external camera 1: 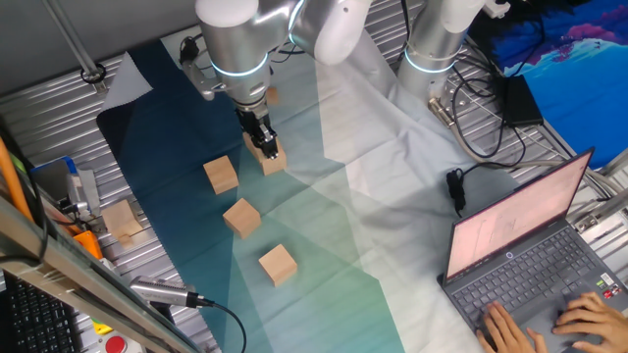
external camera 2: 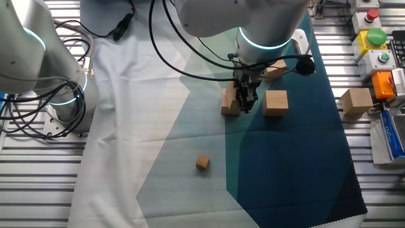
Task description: Stack the blocks in a vertical line of five
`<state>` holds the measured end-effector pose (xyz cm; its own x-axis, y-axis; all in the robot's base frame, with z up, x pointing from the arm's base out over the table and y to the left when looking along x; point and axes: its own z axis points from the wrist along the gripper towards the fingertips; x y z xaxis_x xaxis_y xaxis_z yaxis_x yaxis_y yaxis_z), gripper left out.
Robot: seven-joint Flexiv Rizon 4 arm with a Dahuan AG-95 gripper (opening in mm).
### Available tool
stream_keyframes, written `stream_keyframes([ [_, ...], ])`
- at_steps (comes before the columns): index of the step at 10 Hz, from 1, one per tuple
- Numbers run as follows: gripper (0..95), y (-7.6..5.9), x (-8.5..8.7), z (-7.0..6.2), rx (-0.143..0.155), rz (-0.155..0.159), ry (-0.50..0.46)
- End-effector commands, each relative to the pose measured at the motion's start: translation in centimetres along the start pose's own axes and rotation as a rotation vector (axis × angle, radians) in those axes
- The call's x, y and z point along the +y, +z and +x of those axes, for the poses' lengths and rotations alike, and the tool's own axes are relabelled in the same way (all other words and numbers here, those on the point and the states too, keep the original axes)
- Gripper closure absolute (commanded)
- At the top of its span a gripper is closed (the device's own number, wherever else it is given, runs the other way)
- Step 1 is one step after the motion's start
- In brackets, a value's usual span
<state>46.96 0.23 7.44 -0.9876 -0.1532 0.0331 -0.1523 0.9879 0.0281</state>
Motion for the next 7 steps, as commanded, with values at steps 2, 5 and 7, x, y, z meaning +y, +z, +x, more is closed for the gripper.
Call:
stream_keyframes([
  [2,95.0,-0.2,0.0,-0.2,0.008,-0.011,0.001],
  [5,95.0,-0.4,-0.2,0.2,0.019,-0.019,0.025],
  [7,95.0,-0.2,-0.2,0.7,0.018,-0.019,0.034],
])
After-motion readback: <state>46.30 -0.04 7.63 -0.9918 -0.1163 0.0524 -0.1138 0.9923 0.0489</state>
